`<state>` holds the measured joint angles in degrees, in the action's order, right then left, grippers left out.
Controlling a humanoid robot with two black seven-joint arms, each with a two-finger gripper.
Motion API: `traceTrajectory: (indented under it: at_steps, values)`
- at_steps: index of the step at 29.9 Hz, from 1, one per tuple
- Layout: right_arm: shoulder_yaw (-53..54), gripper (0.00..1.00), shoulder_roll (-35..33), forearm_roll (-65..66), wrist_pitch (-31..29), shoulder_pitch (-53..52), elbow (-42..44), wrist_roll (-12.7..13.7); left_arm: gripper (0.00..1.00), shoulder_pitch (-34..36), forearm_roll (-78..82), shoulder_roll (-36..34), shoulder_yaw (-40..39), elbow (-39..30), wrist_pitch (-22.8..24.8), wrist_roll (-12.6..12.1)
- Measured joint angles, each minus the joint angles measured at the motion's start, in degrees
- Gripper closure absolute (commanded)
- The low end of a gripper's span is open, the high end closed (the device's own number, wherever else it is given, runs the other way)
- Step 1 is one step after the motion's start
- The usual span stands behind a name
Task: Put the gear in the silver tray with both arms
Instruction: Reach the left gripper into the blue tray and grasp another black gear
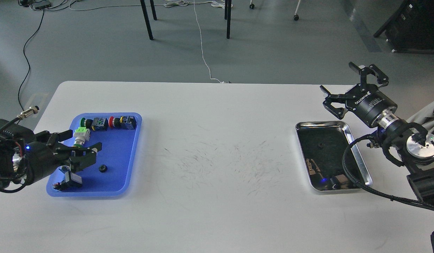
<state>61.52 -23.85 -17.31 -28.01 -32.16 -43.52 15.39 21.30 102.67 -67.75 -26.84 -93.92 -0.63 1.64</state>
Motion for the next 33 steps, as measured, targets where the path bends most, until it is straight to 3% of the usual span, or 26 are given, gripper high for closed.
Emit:
traceTrajectory:
  at_steps: [16, 26, 33]
  values:
    - [-0.2, 0.03, -0.7, 0.2, 0.0, 0.1, -0.3, 0.0, 0.14, -0.1, 6.8, 14.5, 3.8, 14.8, 0.3, 1.6]
    - [-0.4, 0.03, -0.8, 0.2, 0.0, 1.1, -1.8, 0.0, 0.31, -0.1, 8.2, 16.0, 3.8, 19.8, 0.3, 4.3]
    - [-0.4, 0.03, -0.9, 0.2, 0.0, 1.3, -2.2, 0.0, 0.49, -0.1, 8.8, 15.7, 4.3, 20.2, 0.3, 5.2]
